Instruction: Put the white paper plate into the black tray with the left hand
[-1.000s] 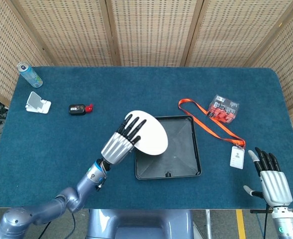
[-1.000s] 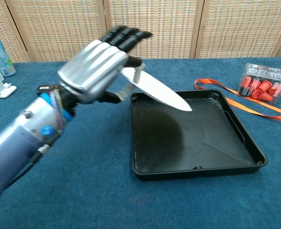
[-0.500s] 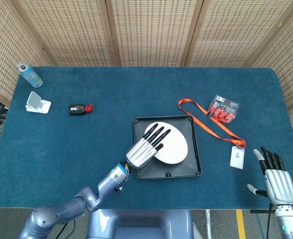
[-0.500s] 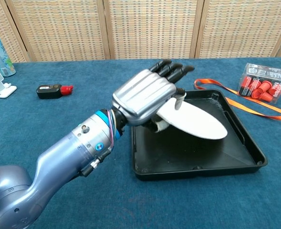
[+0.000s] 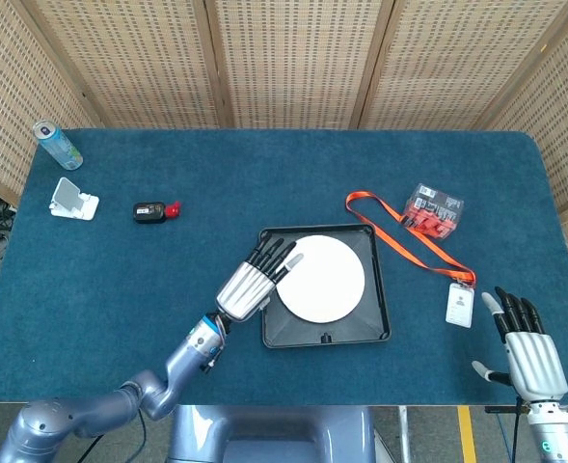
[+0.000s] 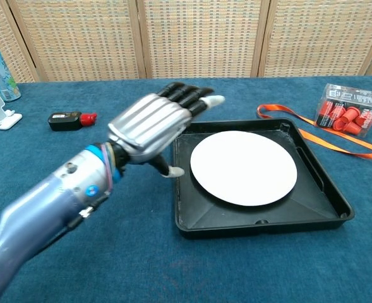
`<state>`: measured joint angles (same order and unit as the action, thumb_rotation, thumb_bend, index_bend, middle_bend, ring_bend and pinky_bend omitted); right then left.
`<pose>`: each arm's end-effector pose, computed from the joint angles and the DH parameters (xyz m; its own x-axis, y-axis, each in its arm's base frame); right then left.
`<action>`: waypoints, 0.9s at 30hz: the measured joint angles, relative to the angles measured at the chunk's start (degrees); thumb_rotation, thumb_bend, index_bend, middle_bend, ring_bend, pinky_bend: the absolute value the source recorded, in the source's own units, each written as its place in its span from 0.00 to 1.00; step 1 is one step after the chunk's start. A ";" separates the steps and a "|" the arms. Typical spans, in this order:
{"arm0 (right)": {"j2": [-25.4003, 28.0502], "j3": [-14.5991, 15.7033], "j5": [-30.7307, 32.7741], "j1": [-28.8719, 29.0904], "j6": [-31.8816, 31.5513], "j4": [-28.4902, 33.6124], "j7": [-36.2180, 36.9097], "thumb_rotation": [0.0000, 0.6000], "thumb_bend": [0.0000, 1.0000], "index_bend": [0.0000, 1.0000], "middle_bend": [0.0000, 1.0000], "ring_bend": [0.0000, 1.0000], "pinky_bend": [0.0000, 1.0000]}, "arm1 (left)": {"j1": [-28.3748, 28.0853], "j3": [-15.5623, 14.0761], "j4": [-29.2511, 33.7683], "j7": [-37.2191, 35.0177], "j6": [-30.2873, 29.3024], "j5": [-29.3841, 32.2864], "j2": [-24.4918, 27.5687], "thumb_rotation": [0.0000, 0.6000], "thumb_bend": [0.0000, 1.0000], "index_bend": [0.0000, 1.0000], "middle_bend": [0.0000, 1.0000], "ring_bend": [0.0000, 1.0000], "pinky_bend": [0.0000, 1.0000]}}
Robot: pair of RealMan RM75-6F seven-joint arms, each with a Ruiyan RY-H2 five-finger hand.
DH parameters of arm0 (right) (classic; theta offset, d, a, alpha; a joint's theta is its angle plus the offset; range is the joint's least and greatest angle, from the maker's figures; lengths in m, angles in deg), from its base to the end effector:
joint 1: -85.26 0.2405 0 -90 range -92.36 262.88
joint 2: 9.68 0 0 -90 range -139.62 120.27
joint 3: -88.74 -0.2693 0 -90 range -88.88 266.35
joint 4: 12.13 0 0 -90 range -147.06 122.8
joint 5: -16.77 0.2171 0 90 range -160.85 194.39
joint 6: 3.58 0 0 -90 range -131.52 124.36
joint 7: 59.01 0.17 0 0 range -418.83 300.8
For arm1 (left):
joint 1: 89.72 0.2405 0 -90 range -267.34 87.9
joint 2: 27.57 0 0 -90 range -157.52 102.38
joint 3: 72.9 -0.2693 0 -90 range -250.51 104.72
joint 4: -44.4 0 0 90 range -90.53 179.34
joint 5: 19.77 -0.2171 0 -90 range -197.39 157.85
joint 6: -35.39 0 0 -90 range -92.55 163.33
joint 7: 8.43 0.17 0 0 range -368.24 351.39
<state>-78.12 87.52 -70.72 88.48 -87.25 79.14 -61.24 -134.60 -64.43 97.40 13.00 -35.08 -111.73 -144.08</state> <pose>-0.3275 -0.1925 0.1242 0.3816 -0.0693 0.9217 -0.9242 -0.0121 0.3817 -0.0757 0.3450 -0.1268 0.5218 -0.2015 0.8289 0.5843 -0.6236 -0.5194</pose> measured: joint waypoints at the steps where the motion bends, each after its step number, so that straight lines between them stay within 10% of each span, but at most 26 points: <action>1: 0.03 0.06 -0.33 0.00 -0.17 0.21 -0.12 1.00 0.13 0.00 0.00 0.00 0.00 | 0.72 -0.22 1.66 0.92 0.00 0.47 1.16 1.00 0.00 0.00 0.00 0.00 0.00; 27: -0.32 1.43 -3.80 -0.04 -1.21 2.70 -4.58 1.00 0.13 0.00 0.00 0.00 0.00 | 32.14 -12.81 39.79 5.46 -21.64 7.79 35.02 1.00 0.00 0.00 0.00 0.00 0.00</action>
<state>-78.44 88.94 -74.51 88.44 -88.47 81.84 -65.82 -102.46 -77.24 137.19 18.46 -56.72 -103.93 -109.06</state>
